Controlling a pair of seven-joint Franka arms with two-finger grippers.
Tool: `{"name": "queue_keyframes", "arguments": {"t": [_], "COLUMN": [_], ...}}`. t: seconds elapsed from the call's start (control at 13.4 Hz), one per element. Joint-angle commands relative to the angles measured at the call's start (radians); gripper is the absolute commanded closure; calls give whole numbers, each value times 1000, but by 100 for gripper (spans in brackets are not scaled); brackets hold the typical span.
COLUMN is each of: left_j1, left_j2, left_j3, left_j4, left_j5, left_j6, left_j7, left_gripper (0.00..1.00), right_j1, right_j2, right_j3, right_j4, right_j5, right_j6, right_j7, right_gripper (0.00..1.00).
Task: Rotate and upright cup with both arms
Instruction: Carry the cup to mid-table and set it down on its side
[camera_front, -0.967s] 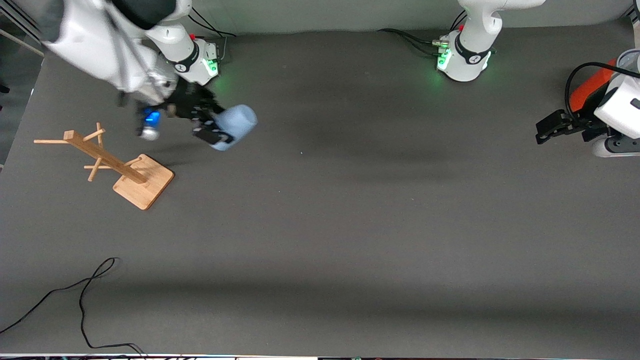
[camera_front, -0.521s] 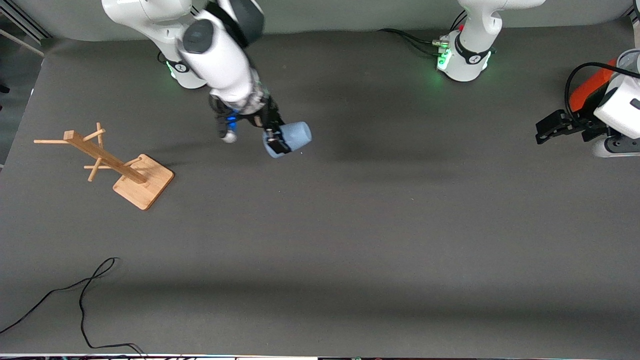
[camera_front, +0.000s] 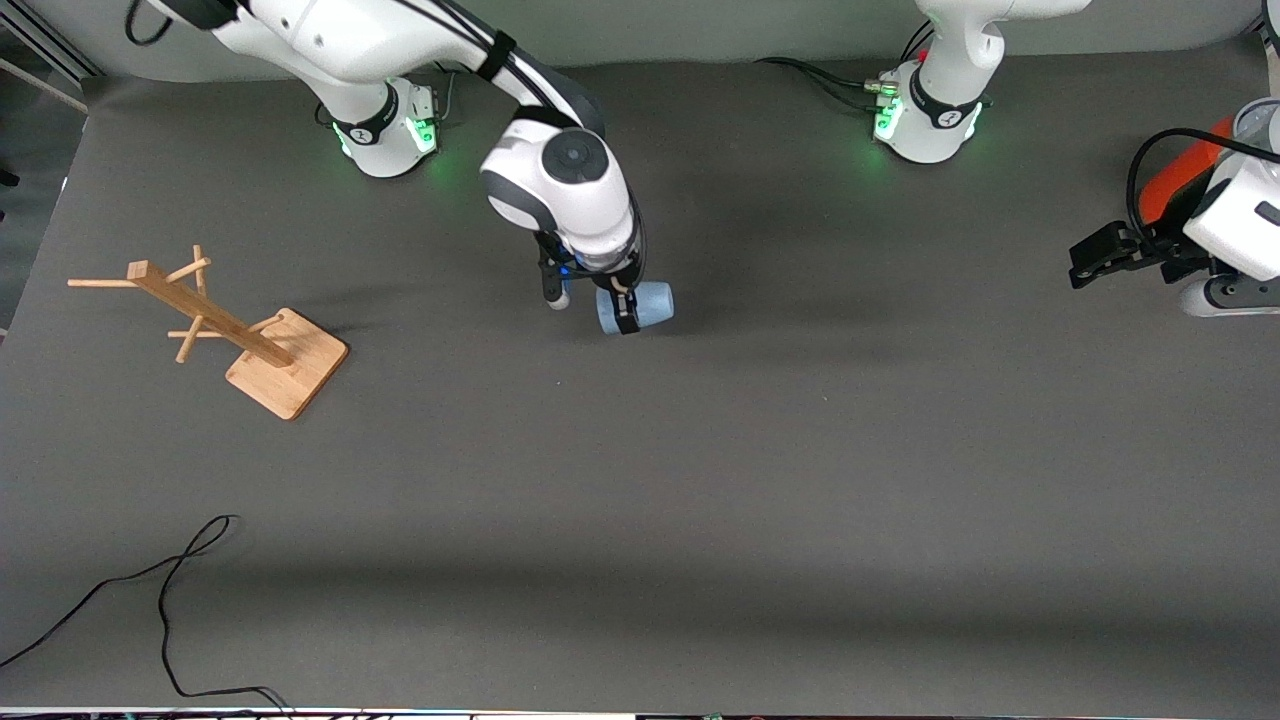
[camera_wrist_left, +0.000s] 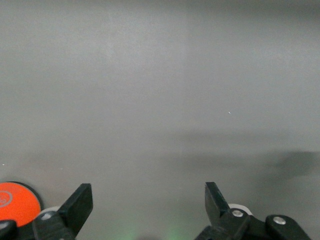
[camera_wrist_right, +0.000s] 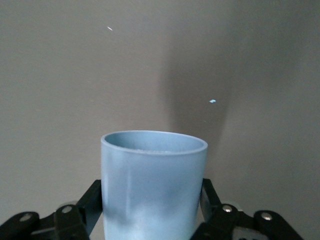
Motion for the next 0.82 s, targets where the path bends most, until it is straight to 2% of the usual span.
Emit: {"name": "queue_keyframes", "arguments": {"t": [0.0,0.15,0.3,0.37,0.45,0.74], "left_j1": [-2,0,-2,-2,-2,-11], "left_j2": [-7,-4,13,11,13,24], "left_j3": [6,9,9,9,7,4], "left_j4": [8,13,24,25,30,35], "left_j5": [-6,-8,-7,-7,-10,-5], "left_j6": [-14,-14,-15,-23,-43,-46], "left_j7": [-11,-9,-6,-1,-10,-27], "left_gripper": [0,0,0,0,0,0], "right_j1": [42,55,69,71,74,69], "right_j2": [106,171,194,196,196,183], "right_j3": [6,7,4,2,4,10], "right_j4": [56,91,104,102,101,116], "right_j5": [-108,-196,-207,-217,-262,-276], "right_j6": [-10,-12,-12,-12,-16,-30], "right_j7": [130,223,229,226,229,212], "right_gripper": [45,45,43,26,0,0]}}
